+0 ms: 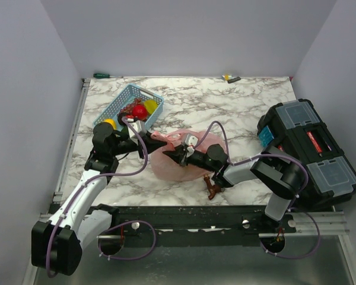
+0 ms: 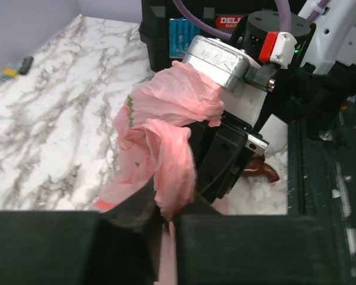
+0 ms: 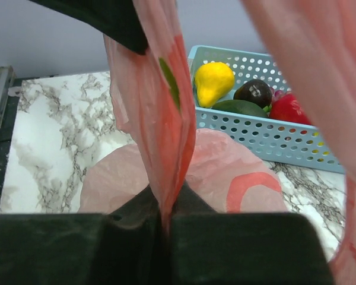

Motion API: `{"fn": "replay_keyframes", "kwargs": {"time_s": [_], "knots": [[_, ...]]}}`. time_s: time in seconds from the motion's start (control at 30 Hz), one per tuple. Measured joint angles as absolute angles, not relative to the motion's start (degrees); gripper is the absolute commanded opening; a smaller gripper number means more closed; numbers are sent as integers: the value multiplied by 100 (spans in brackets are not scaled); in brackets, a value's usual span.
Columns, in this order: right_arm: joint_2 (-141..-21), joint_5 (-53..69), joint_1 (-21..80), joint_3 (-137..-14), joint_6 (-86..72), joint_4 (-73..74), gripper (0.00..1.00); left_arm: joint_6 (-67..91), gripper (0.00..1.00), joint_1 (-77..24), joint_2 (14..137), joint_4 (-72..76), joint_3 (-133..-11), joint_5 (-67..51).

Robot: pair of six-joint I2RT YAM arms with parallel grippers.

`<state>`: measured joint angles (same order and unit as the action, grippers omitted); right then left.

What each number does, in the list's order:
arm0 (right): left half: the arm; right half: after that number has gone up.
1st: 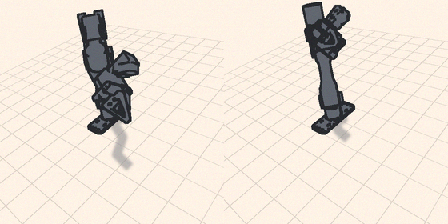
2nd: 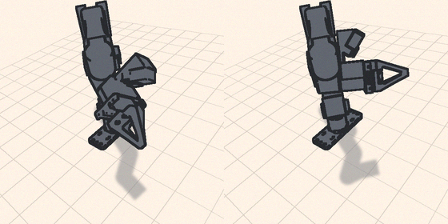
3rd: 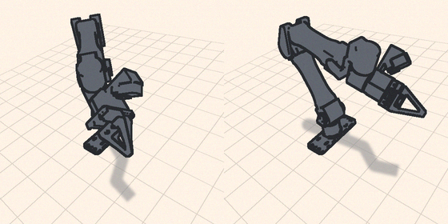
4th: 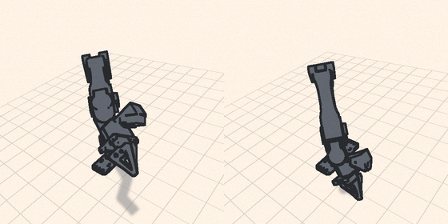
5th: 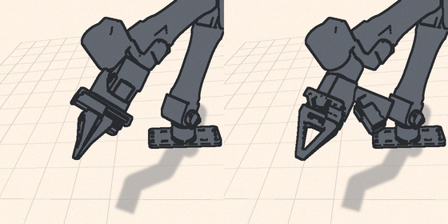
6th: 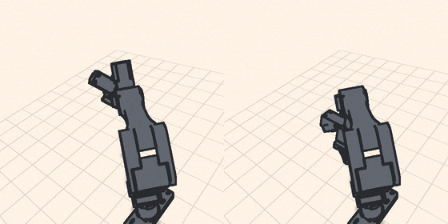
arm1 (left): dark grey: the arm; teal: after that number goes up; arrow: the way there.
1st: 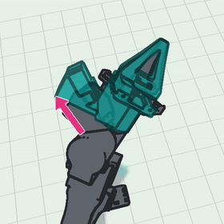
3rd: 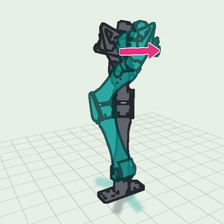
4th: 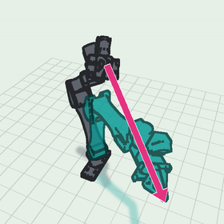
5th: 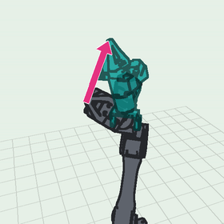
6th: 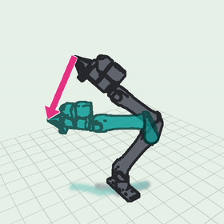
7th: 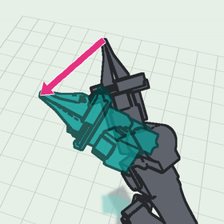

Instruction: Place the fake fruits into the plastic bag and tie a complex knot

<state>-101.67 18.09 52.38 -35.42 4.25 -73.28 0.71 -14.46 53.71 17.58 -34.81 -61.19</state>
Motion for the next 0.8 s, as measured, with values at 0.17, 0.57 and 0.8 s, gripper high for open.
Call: {"fn": "replay_keyframes", "kwargs": {"time_s": [0.17,0.57,0.8], "knots": [[-9835,1892,5238,-3437,515,-7203,62,-113,0,-1415,5393,1553,-3500,-6112],[-7513,3420,5227,-3304,1374,-4676,82,-810,0,-1212,5465,845,-3822,-6119],[-6278,3865,5227,-4401,1844,-1900,81,-1282,0,-1210,5468,360,-3955,-6200]]}}
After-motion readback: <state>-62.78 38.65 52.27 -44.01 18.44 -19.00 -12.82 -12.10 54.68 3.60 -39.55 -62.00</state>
